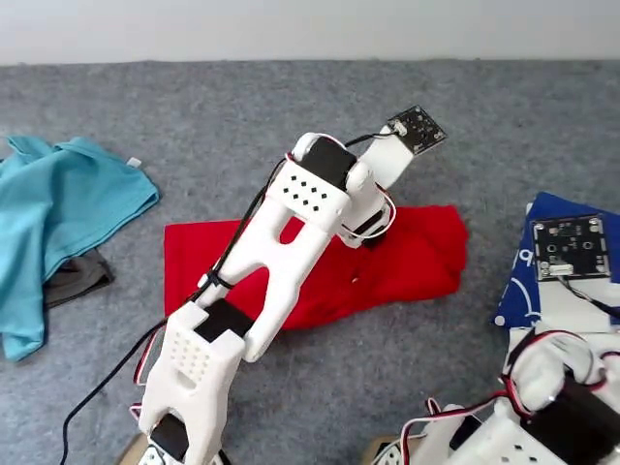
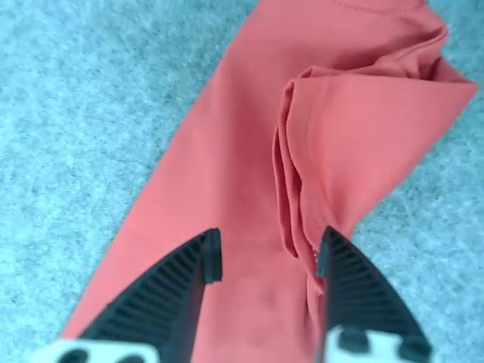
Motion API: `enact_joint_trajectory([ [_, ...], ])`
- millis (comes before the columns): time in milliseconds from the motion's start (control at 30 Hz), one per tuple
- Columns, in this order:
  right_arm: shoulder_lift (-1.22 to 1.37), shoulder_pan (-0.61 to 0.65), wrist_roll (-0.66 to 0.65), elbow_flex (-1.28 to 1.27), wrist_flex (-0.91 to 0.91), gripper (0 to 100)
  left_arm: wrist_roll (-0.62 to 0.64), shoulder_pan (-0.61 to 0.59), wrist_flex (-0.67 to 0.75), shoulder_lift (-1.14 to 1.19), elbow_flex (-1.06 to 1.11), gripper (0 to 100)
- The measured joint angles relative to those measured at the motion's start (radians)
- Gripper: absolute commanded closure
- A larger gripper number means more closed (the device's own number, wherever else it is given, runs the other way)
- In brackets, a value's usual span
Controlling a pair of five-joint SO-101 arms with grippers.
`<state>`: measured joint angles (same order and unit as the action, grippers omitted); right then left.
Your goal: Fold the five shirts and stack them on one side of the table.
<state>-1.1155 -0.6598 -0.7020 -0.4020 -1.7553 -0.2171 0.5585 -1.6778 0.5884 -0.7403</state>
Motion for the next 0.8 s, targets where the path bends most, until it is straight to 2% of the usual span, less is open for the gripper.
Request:
enact_joint_trajectory([
  [367,0.000,0.000,0.000,0.000,-0.002,98.4,0.000,-0.002,0.114,0.161,-0.008,79],
  [633,0.000,0.000,0.000,0.000,-0.002,98.3,0.000,-0.078,0.078,0.169,-0.204,79],
  [800,0.000,0.000,0.000,0.000,-0.002,98.3,0.000,-0.083,0.081,0.187,-0.201,79],
])
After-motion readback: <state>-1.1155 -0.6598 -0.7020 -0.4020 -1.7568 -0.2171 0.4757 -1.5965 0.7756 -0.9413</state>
